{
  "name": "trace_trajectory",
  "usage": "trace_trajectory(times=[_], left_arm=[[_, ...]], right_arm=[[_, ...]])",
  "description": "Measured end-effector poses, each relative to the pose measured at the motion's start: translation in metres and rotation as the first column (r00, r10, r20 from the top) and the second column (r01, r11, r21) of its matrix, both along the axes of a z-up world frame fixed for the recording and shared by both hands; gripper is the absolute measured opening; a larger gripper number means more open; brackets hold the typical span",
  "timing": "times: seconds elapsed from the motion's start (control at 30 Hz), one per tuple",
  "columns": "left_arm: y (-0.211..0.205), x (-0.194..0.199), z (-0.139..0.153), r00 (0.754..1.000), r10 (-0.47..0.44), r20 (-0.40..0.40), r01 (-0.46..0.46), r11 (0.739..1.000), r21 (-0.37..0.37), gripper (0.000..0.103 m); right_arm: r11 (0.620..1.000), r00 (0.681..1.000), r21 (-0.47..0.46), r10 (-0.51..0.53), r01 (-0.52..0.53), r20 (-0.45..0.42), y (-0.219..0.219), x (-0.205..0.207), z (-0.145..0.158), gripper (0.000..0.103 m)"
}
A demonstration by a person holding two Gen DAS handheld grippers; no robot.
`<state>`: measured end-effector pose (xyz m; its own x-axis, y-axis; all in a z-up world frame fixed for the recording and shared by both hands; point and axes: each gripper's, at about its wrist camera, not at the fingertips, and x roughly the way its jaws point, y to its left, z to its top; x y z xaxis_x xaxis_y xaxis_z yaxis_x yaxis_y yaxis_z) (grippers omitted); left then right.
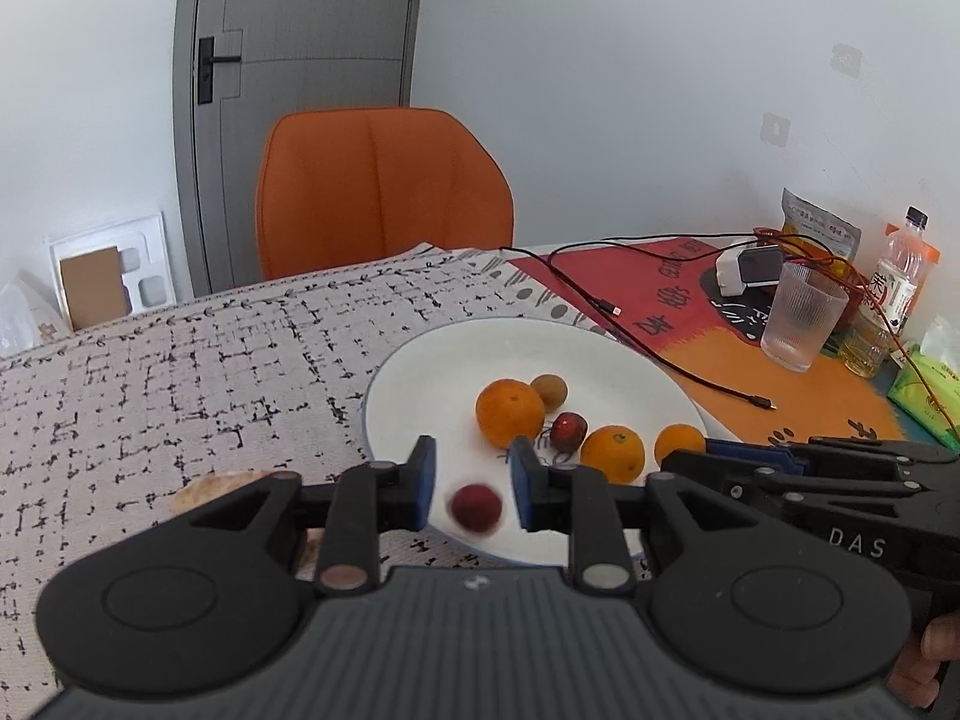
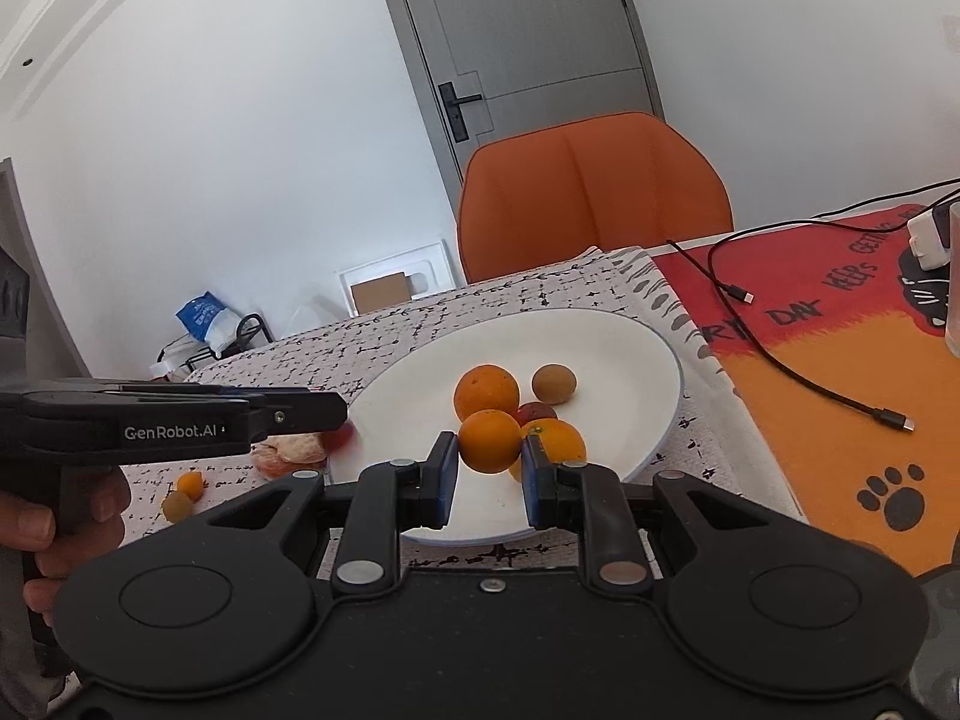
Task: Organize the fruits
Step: 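Open both grippers to drop the red fruit and tangerine into the bowl, then move the left gripper to the brown kiwi while the right gripper approaches a peeled pomelo segment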
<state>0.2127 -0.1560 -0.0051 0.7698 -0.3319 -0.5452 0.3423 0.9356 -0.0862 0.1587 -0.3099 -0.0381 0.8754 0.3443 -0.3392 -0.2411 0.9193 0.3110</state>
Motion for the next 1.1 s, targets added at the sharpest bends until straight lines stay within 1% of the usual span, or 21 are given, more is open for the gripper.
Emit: trace_trajectory(times=[0.2, 0.23, 0.3, 0.33, 0.4, 0.47, 0.63, 0.7, 0.8, 0.93, 1.1], left_arm=[[0.015, -0.006, 0.004, 0.999, 0.031, -0.010, -0.031, 1.000, 0.000, 0.028], [0.018, -0.007, 0.005, 0.999, 0.037, -0.009, -0.037, 0.999, 0.002, 0.029], [0.026, -0.011, 0.006, 0.999, 0.053, -0.005, -0.053, 0.999, 0.003, 0.039], [0.030, -0.014, 0.006, 0.998, 0.060, 0.000, -0.060, 0.998, 0.003, 0.042], [0.038, -0.018, 0.007, 0.997, 0.080, 0.008, -0.080, 0.997, 0.007, 0.054], [0.047, -0.023, 0.007, 0.995, 0.102, 0.014, -0.102, 0.995, 0.013, 0.061], [0.070, -0.032, 0.007, 0.988, 0.150, 0.023, -0.151, 0.988, 0.020, 0.069], [0.079, -0.036, 0.006, 0.984, 0.175, 0.032, -0.176, 0.984, 0.021, 0.076], [0.092, -0.041, 0.005, 0.978, 0.208, 0.035, -0.208, 0.978, 0.020, 0.078], [0.109, -0.047, 0.004, 0.969, 0.245, 0.027, -0.245, 0.969, 0.016, 0.079], [0.126, -0.053, 0.001, 0.959, 0.282, 0.022, -0.282, 0.959, 0.012, 0.079]], right_arm=[[1.000, 1.000, -0.002, 0.010, -0.010, 0.002, 0.006, 0.001, 0.000, 0.021], [1.000, 1.000, -0.003, 0.010, -0.010, 0.000, 0.007, 0.001, 0.000, 0.023], [1.000, 1.000, -0.011, 0.008, -0.008, -0.005, 0.011, 0.002, -0.001, 0.029], [1.000, 1.000, -0.019, 0.002, -0.002, -0.004, 0.013, 0.001, 0.000, 0.030], [1.000, 1.000, -0.021, 0.003, -0.003, -0.004, 0.017, 0.001, 0.000, 0.033], [1.000, 1.000, -0.017, 0.004, -0.004, -0.004, 0.021, 0.001, 0.001, 0.037], [0.999, 1.000, -0.024, 0.021, -0.021, 0.005, 0.035, -0.001, 0.003, 0.051], [0.999, 0.999, -0.032, 0.031, -0.031, 0.007, 0.042, -0.002, 0.005, 0.054], [0.999, 0.999, -0.038, 0.038, -0.037, 0.013, 0.050, -0.002, 0.006, 0.062], [0.998, 0.998, -0.047, 0.051, -0.049, 0.025, 0.061, -0.003, 0.007, 0.071], [0.995, 0.996, -0.057, 0.088, -0.087, 0.031, 0.076, -0.001, 0.009, 0.074]])
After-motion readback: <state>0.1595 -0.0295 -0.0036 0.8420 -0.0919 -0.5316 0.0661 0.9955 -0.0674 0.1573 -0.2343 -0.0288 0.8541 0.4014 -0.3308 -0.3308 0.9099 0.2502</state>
